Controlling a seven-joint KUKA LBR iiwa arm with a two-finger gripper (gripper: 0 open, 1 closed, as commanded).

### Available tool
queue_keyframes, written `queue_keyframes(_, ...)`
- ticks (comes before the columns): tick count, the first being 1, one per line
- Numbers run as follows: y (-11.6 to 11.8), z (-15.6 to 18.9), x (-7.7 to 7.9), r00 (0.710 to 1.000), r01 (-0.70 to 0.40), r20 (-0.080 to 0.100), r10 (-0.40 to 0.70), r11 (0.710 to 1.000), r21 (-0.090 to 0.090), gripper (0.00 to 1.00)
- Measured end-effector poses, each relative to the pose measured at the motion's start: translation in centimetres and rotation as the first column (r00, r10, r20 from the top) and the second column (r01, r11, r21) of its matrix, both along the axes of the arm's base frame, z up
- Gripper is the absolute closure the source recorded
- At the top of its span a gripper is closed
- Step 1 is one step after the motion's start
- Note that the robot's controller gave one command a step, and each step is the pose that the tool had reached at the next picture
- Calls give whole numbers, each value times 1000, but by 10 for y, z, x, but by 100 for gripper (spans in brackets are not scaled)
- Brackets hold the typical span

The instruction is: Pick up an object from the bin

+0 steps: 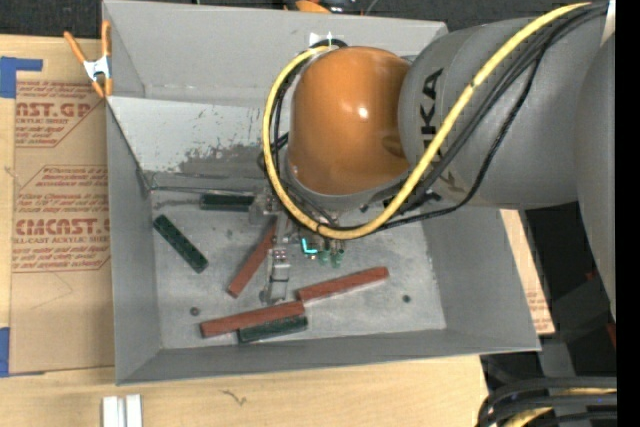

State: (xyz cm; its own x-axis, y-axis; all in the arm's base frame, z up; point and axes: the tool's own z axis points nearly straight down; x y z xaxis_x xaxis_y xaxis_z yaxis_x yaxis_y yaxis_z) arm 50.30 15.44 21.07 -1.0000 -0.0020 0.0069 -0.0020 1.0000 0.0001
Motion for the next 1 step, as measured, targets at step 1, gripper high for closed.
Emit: queue_keyframes(1,-2,-145,36,996,-85,3,85,996,-1,0)
